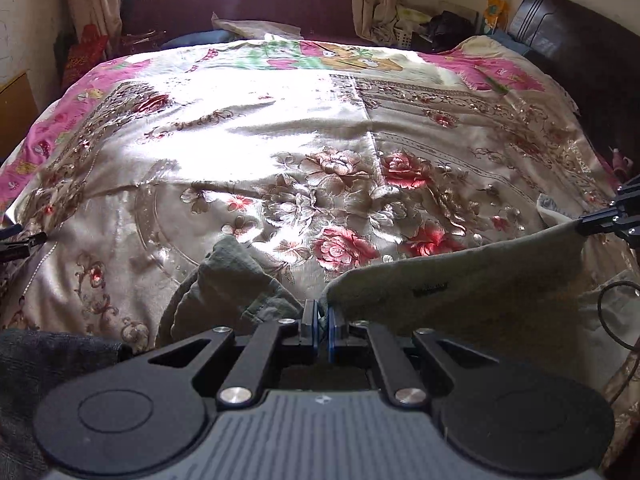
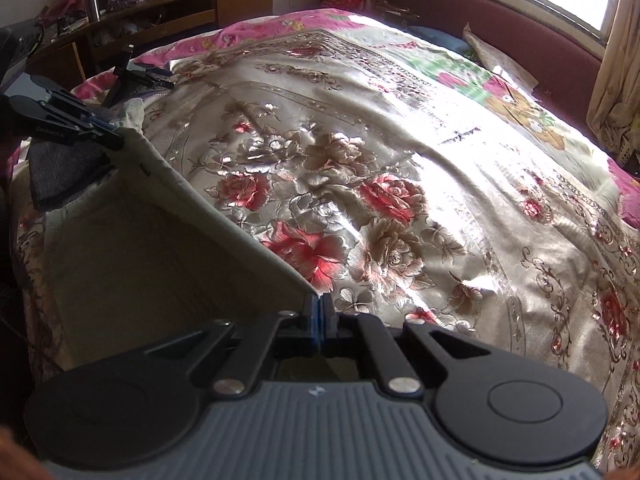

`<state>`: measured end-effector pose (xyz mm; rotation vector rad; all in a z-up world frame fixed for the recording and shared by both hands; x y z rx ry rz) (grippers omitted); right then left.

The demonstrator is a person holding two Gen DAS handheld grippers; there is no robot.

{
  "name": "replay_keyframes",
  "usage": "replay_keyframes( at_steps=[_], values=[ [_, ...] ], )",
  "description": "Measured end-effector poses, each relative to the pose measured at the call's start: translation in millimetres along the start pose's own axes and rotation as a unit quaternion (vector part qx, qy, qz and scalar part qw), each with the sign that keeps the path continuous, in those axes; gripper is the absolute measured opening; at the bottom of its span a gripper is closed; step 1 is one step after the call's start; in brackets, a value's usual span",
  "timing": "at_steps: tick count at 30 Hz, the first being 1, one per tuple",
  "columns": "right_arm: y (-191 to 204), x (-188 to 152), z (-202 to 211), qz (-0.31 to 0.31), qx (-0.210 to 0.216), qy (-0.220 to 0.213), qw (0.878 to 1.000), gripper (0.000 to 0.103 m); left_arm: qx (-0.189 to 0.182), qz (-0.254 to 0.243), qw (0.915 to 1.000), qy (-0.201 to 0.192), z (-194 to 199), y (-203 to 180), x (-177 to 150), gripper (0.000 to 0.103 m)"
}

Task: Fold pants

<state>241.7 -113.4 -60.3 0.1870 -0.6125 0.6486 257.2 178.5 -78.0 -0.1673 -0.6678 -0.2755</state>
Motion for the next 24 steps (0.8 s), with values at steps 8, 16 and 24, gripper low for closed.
replay_keyframes(
  at_steps=[8, 16, 24],
  values=[
    [58, -48, 3, 0.029, 0.008, 0.007, 1.000, 0.001, 0.012, 0.039, 0.9991, 0.000, 24, 0, -76, 0.021],
    [91, -100, -24, 0.027, 0.007, 0.025, 0.999, 0.001, 0.011, 0.087, 0.9961, 0.006, 25, 0, -131, 0.021],
    [99, -146, -46, -0.015, 0.010, 0.044, 0.999, 0.002, -0.003, 0.175, 0.9843, 0.026, 27, 5, -179, 0.032]
  ],
)
Point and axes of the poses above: each gripper's, at about its wrist camera, not at the fingertips, and z roughly against the way its jaws point, y to its left, x to its top, the point moved 8 cm from there along -z, roughly the way its jaws point, and after that the axes turned 4 degrees about x, right-handed, at the moved point
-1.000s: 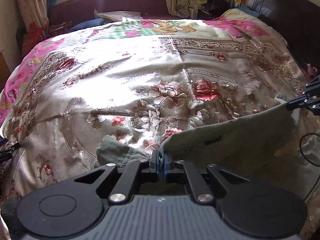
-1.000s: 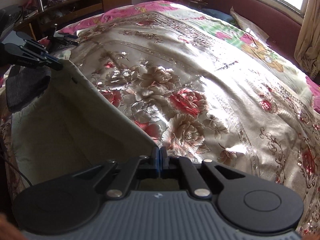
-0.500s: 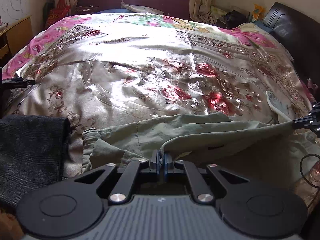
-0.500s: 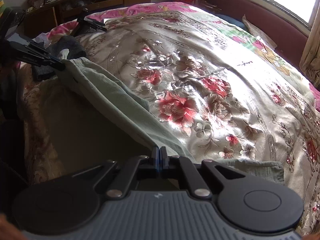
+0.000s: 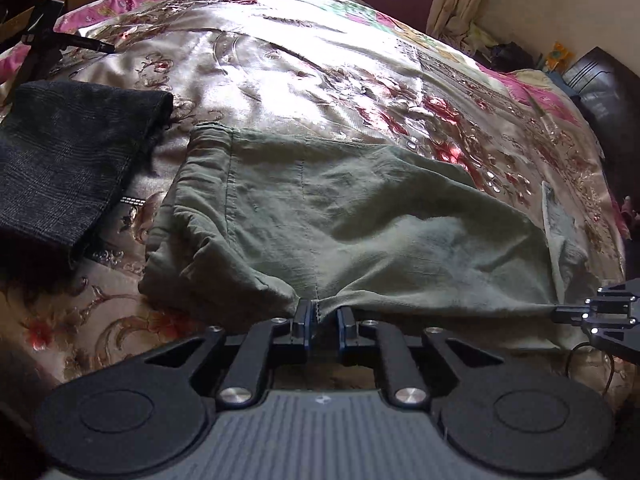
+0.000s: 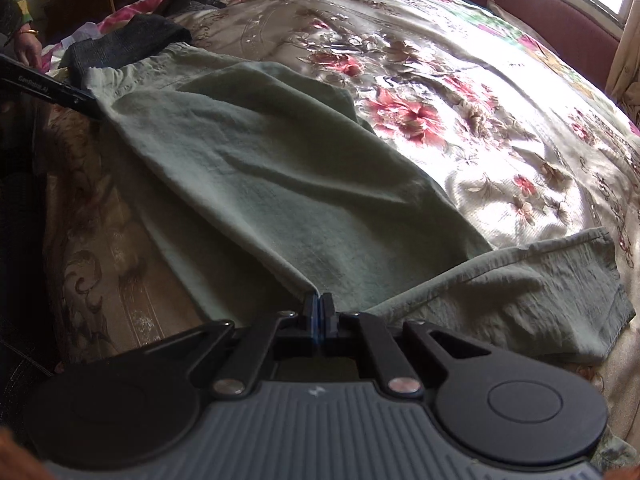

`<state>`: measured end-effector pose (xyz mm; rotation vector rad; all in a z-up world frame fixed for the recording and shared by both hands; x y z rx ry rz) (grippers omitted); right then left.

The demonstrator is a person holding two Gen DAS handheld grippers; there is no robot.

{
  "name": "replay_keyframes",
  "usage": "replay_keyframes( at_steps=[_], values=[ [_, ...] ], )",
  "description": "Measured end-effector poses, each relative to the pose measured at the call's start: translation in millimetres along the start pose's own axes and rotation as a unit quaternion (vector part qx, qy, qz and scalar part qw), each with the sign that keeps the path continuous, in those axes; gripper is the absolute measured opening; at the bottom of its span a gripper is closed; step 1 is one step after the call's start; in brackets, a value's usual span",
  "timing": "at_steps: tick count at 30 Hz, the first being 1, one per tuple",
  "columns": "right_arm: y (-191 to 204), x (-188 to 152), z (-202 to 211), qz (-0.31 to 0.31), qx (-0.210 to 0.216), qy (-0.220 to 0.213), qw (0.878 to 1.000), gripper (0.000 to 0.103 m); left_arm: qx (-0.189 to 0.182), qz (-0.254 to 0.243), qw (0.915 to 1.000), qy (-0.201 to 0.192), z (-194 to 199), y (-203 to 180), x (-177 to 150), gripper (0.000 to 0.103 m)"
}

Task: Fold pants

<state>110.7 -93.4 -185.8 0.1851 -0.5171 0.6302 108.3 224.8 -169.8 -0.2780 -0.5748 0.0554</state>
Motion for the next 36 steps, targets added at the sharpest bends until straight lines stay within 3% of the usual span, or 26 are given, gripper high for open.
replay_keyframes(
  at_steps=[4, 5, 6, 7, 8, 15, 18, 21, 23, 24, 27, 32, 36],
  values=[
    [-4, -14, 2, -0.075, 0.010, -0.019, 0.997, 0.013, -0.002, 0.094, 0.9954, -0.016, 11, 16, -11, 0.050],
    [-6, -15, 6, -0.092, 0.012, -0.028, 0.995, 0.024, 0.001, 0.121, 0.9924, -0.022, 13, 20, -12, 0.058],
    [-11, -17, 14, -0.120, 0.011, -0.044, 0.992, 0.032, 0.005, 0.137, 0.9902, -0.027, 15, 22, -14, 0.060],
    [-19, -18, 23, -0.149, 0.006, -0.063, 0.987, 0.048, 0.008, 0.154, 0.9873, -0.037, 18, 24, -14, 0.062],
    [-24, -19, 29, -0.166, -0.001, -0.074, 0.983, 0.058, 0.010, 0.171, 0.9841, -0.046, 19, 27, -15, 0.064],
    [-70, -17, 31, -0.264, -0.051, -0.088, 0.959, 0.059, 0.031, 0.257, 0.9618, -0.090, 14, 36, -13, 0.065],
    [-70, -13, 16, -0.259, -0.057, -0.075, 0.961, 0.049, 0.075, 0.285, 0.9491, -0.110, 15, 45, -12, 0.061],
    [-69, -13, 2, -0.243, -0.087, -0.053, 0.965, 0.031, 0.103, 0.298, 0.9420, -0.116, 12, 53, -11, 0.045],
    [-71, -16, -4, -0.243, -0.101, -0.044, 0.964, 0.004, 0.117, 0.291, 0.9424, -0.117, 10, 54, -9, 0.028],
    [-72, -17, -5, -0.244, -0.106, -0.044, 0.963, 0.001, 0.128, 0.278, 0.9443, -0.120, 10, 52, -6, 0.026],
    [-74, -17, 7, -0.252, -0.117, -0.064, 0.958, 0.001, 0.139, 0.245, 0.9487, -0.143, 20, 44, 5, 0.024],
    [-71, -9, 46, -0.257, -0.125, -0.114, 0.951, 0.001, 0.136, 0.228, 0.9470, -0.181, 39, 45, 24, 0.024],
    [-52, -11, 59, -0.251, -0.114, -0.126, 0.953, 0.001, 0.149, 0.224, 0.9467, -0.177, 38, 55, 21, 0.024]
  ],
)
Point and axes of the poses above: each gripper's, at about its wrist camera, not at the fingertips, and z roughly against the way its jaws point, y to its left, x to its top, the point moved 8 cm from there along -z, roughly the way its jaws point, and after that the axes turned 4 degrees about x, right-handed, at the moved point
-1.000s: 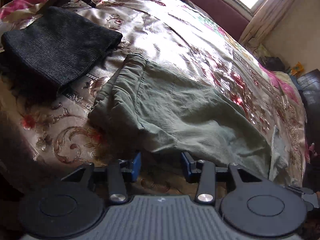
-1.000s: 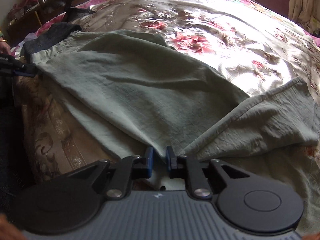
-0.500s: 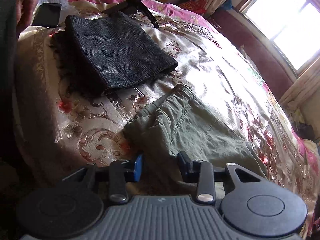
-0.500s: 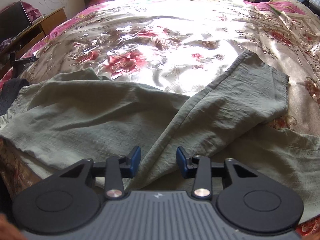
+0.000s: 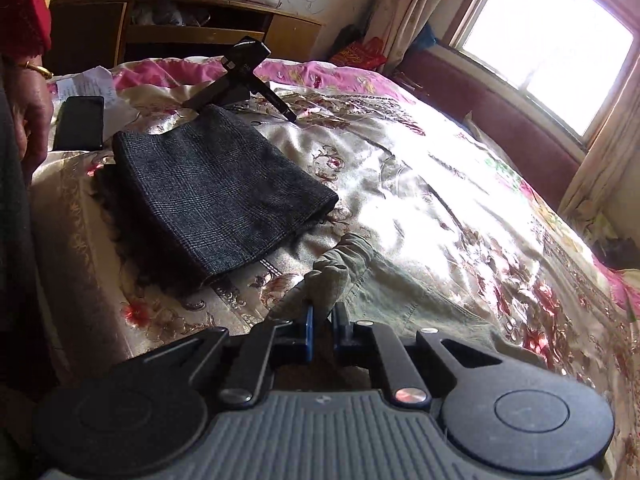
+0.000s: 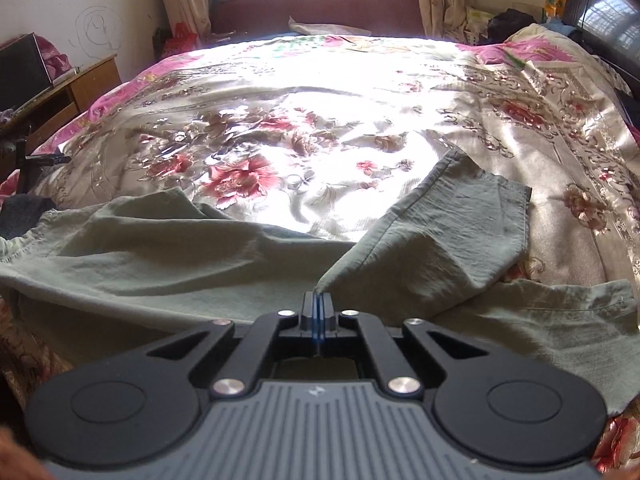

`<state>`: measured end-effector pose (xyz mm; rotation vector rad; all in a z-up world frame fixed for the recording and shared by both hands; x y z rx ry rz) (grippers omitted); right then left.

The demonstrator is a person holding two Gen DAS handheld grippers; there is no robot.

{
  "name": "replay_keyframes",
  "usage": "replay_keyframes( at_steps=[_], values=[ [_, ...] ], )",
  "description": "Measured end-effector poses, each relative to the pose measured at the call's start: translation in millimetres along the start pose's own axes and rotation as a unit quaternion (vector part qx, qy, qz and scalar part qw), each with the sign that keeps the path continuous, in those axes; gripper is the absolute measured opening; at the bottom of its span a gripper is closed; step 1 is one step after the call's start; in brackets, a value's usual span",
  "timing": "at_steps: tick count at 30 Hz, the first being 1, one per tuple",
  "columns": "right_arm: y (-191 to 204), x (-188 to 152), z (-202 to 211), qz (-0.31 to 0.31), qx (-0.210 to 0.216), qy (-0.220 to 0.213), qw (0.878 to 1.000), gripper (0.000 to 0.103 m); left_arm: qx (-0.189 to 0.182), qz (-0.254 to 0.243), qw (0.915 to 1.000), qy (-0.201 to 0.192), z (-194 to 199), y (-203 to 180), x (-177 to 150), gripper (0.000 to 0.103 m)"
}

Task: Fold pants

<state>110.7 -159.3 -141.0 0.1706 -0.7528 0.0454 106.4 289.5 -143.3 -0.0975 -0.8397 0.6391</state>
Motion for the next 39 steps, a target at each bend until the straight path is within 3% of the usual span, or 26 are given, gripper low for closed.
replay_keyframes(
  at_steps=[7, 12, 15, 16, 17, 19, 22, 24, 27, 29, 34, 39],
  values=[
    [3, -54, -30, -0.005, -0.001, 0.071, 0.997, 0.001, 0.045, -0.026, 0.9970, 0.058, -29, 21, -37, 0.024],
    [6, -57, -33, 0.012, -0.003, 0.078, 0.997, 0.003, 0.056, -0.035, 0.9952, 0.072, -30, 19, -39, 0.029],
    [1, -45, -17, 0.003, 0.008, 0.077, 0.997, 0.016, 0.086, -0.043, 0.9928, 0.072, -14, 14, -34, 0.046],
    [-3, -40, -10, -0.002, 0.010, 0.072, 0.997, 0.028, 0.090, -0.054, 0.9925, 0.063, -7, 9, -32, 0.050],
    [-9, -32, -3, -0.008, 0.012, 0.064, 0.998, 0.040, 0.086, -0.075, 0.9920, 0.055, 1, -1, -29, 0.053],
    [-24, -19, 8, -0.020, 0.015, 0.056, 0.998, 0.047, 0.079, -0.115, 0.9891, 0.047, 13, -21, -29, 0.061],
    [-50, 0, 14, -0.039, 0.020, 0.044, 0.998, 0.048, 0.040, -0.162, 0.9847, 0.051, 25, -63, -35, 0.070],
    [-72, 16, 11, -0.045, 0.004, 0.032, 0.998, 0.048, -0.009, -0.189, 0.9791, 0.073, 28, -100, -49, 0.075],
    [-100, 34, 0, -0.048, -0.018, 0.025, 0.998, 0.048, -0.084, -0.226, 0.9642, 0.111, 26, -151, -79, 0.076],
    [-113, 41, -8, -0.055, -0.018, 0.028, 0.998, 0.048, -0.137, -0.253, 0.9462, 0.147, 24, -191, -109, 0.076],
    [-141, 61, -39, -0.072, -0.018, 0.035, 0.997, 0.048, -0.230, -0.303, 0.9055, 0.188, 18, -270, -166, 0.075],
    [-150, 80, -73, -0.081, -0.010, 0.045, 0.996, 0.048, -0.310, -0.314, 0.8681, 0.228, 14, -326, -205, 0.062]
  ],
)
Point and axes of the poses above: each gripper's, at about its wrist camera, not at the fingertips, and z roughly against the way its jaws point, y to its left, x to its top, the point moved 8 cm from there along -z, roughly the way its jaws point, and after that the axes turned 4 degrees about x, right-handed, at the moved point
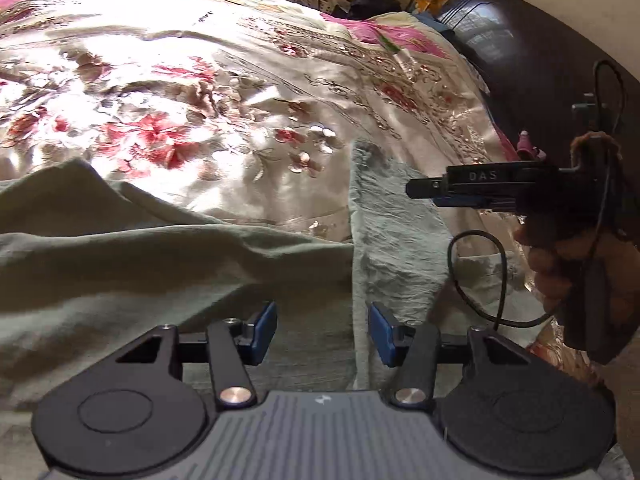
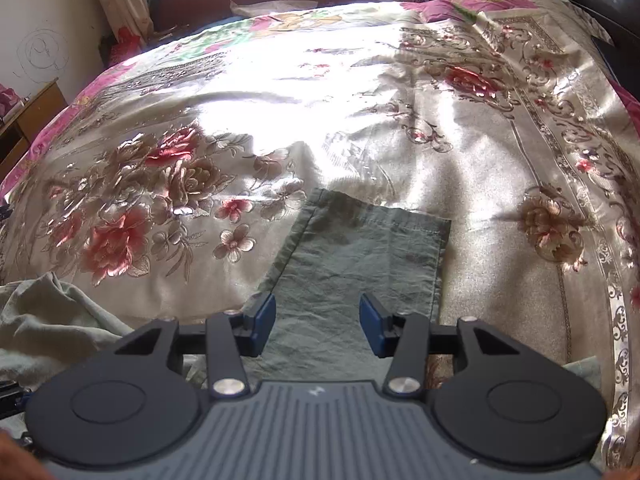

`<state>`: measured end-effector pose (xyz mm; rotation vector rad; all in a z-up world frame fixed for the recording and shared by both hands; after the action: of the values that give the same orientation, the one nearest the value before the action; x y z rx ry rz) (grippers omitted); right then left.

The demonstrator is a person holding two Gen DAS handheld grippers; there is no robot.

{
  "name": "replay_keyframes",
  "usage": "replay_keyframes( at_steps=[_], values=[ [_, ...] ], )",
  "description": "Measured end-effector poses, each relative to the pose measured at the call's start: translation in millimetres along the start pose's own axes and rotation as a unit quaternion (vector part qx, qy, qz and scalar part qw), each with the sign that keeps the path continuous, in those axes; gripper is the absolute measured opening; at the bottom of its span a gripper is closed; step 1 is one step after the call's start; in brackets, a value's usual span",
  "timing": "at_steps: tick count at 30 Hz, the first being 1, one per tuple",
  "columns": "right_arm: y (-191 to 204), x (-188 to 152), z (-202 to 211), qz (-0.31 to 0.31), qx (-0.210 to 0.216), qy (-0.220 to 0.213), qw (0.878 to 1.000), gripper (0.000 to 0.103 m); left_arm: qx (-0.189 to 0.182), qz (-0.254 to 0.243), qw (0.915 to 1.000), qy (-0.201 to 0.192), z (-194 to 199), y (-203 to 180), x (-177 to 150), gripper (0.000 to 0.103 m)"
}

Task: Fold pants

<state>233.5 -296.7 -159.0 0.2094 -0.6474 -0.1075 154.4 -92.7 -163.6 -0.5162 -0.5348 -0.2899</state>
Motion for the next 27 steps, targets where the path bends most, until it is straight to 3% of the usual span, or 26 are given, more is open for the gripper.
replay_keyframes(
  at_steps=[4, 10, 12, 13, 16, 20, 27],
  values=[
    [1, 15, -29, 0.005, -0.003, 0.010, 1.000, 0.048, -0.023, -0.007, 0.9995, 0.023, -27, -15, 1, 0.050],
    [1, 27, -68, -0.010, -0.008, 0.026, 1.000, 0.047, -0.049, 0.023, 0.9976, 0.042, -48, -12, -4, 0.028],
    [0, 29, -80, -0.011, -0.022, 0.024, 0.999, 0.044, -0.052, 0.027, 0.9973, 0.043, -50, -10, -6, 0.021],
    [0, 30, -83, -0.003, -0.034, 0.021, 0.999, 0.037, -0.054, 0.028, 0.9972, 0.043, -51, -10, -6, 0.018],
    [2, 30, -85, 0.021, -0.046, 0.019, 0.999, 0.004, -0.053, 0.024, 0.9975, 0.040, -51, -11, -5, 0.016],
    [-1, 31, -69, 0.021, -0.043, 0.012, 0.999, 0.002, -0.048, 0.010, 0.9981, 0.038, -47, -13, -3, 0.016],
    [-15, 37, 6, -0.003, -0.033, -0.046, 0.998, 0.001, -0.043, -0.023, 0.9985, 0.024, -28, -27, -2, 0.016]
  ],
)
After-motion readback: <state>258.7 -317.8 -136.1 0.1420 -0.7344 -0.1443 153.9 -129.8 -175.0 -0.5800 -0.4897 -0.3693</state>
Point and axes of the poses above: each gripper's, at about its wrist camera, not at the fingertips, and z roughly against the way its jaws point, y to its left, x to its top, the point moved 8 cm from there along -z, roughly the way its jaws point, and after that the axes turned 4 degrees about x, right-handed, at the moved point
